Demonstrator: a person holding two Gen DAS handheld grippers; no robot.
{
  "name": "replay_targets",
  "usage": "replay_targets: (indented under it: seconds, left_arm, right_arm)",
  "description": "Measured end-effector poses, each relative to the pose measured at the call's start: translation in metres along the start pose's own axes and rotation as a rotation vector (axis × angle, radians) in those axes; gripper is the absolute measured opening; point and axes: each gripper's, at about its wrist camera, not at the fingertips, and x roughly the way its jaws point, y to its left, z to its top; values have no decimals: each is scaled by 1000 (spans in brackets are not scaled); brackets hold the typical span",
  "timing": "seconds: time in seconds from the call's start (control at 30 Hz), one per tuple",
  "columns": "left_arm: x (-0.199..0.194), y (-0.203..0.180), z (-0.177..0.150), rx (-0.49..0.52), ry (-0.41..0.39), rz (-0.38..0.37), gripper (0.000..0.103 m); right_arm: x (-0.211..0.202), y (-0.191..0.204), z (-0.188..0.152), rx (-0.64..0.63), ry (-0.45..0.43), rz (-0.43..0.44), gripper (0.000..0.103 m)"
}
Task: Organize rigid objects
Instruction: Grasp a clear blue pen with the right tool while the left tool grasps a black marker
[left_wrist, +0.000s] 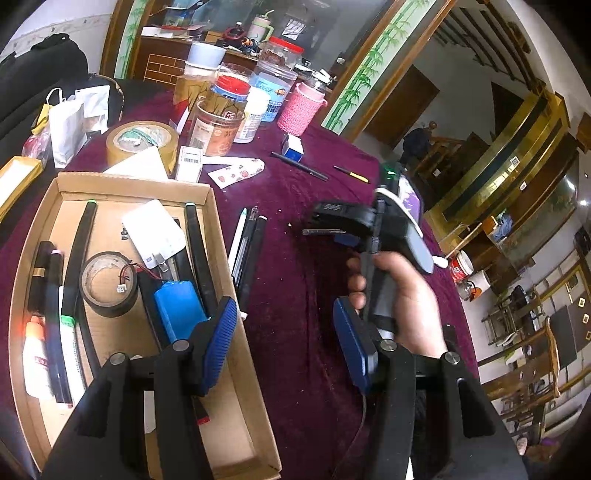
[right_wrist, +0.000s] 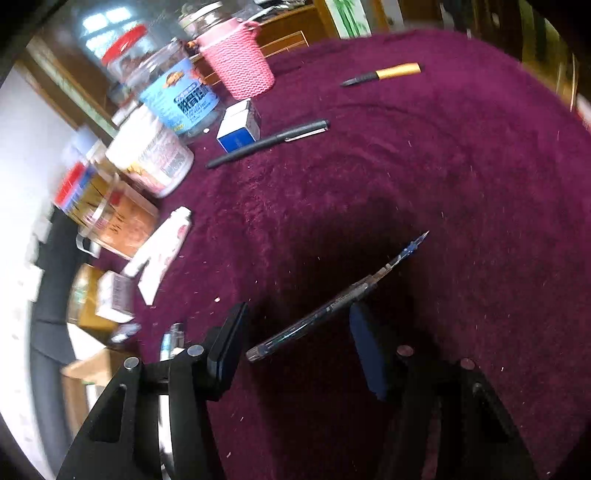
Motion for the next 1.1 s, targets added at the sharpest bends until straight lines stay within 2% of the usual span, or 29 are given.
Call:
replay_targets:
  seconds: [0.03, 0.1, 0.13, 0.2, 0.37, 0.47, 0.53, 0.6, 0.73, 0.83, 0.97, 1.1]
  left_arm:
    - [-1, 1, -1, -1, 0, -7, 53]
    - [-1, 1, -2, -1, 7, -14, 53]
    - [-2, 2, -2, -5, 13, -19, 53]
    - [0, 2, -3, -9, 26, -39, 53]
    - [4, -8, -5, 7, 30, -26, 53]
    - [11, -17, -3, 19, 40, -11, 53]
    - [19, -24, 0, 38, 60, 8, 53]
    - [31, -31, 6, 61, 78, 35, 53]
    - [66, -43, 23, 107, 149, 51, 53]
    - [91, -47, 37, 133, 199, 75, 53]
    - [121, -38, 55, 87, 257, 86, 53]
    - [142, -23, 65, 45, 284, 135, 53]
  right_arm:
    - [1, 6, -3, -41, -11, -46, 48]
    - [-1, 7, -8, -98, -32, -92, 25]
    - [-2, 4, -10, -120, -40, -105, 19]
    - [-5, -8, -10, -129, -34, -73, 9]
    - [-15, -36, -14, -153, 0, -2, 7]
    - [-21, -42, -23, -232, 5, 48, 7]
    - [-25, -46, -29, -321, 27, 133, 7]
    - [-27, -52, -32, -373, 28, 152, 7]
    - [-27, -69, -32, -333, 23, 245, 7]
    - [-26, -73, -33, -323, 5, 267, 7]
    - [-26, -73, -32, -307, 12, 277, 7]
    - [-26, -71, -33, -308, 15, 261, 7]
